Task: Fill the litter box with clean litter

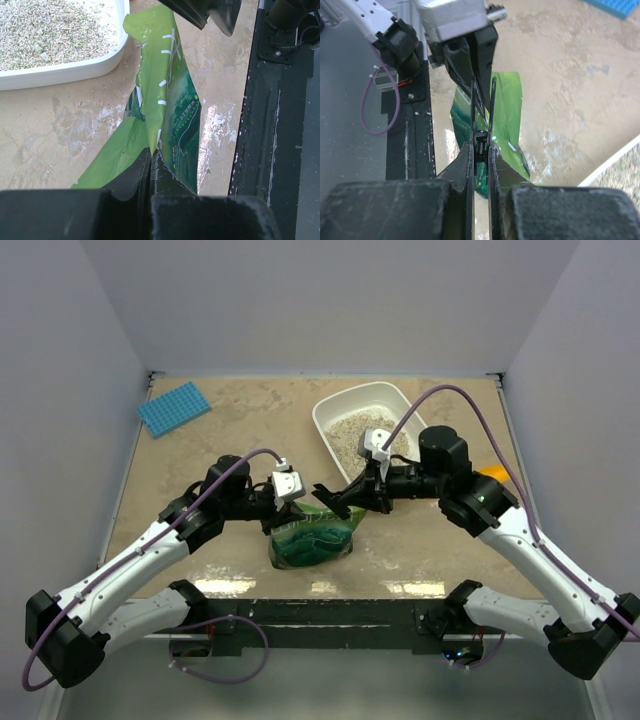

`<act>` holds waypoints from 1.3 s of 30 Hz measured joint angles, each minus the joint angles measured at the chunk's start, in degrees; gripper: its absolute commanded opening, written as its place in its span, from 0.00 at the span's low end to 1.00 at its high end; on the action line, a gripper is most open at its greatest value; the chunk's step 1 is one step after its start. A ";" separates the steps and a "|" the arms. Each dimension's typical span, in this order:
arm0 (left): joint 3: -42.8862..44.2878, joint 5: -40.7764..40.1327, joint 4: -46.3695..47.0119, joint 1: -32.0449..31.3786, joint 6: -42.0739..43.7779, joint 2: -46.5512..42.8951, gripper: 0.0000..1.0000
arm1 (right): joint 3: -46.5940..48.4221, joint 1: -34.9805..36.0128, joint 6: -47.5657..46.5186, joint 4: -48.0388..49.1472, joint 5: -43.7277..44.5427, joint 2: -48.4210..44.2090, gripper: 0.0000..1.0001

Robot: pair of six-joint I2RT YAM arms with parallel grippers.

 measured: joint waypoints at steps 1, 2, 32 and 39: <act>0.00 -0.02 0.00 0.00 -0.02 -0.04 0.00 | -0.11 0.00 -0.72 0.72 -0.74 0.22 0.00; 0.00 0.00 -0.02 0.00 0.00 -0.07 0.00 | -0.11 0.00 -1.86 1.73 -2.12 0.59 0.00; -0.85 -0.17 0.52 -0.26 -0.55 -0.94 0.00 | -0.87 -0.02 -27.58 3.85 -16.50 12.57 0.00; -1.07 -0.28 0.63 -0.26 -0.55 -1.31 0.00 | -0.87 -0.02 -28.39 3.19 -15.98 13.99 0.00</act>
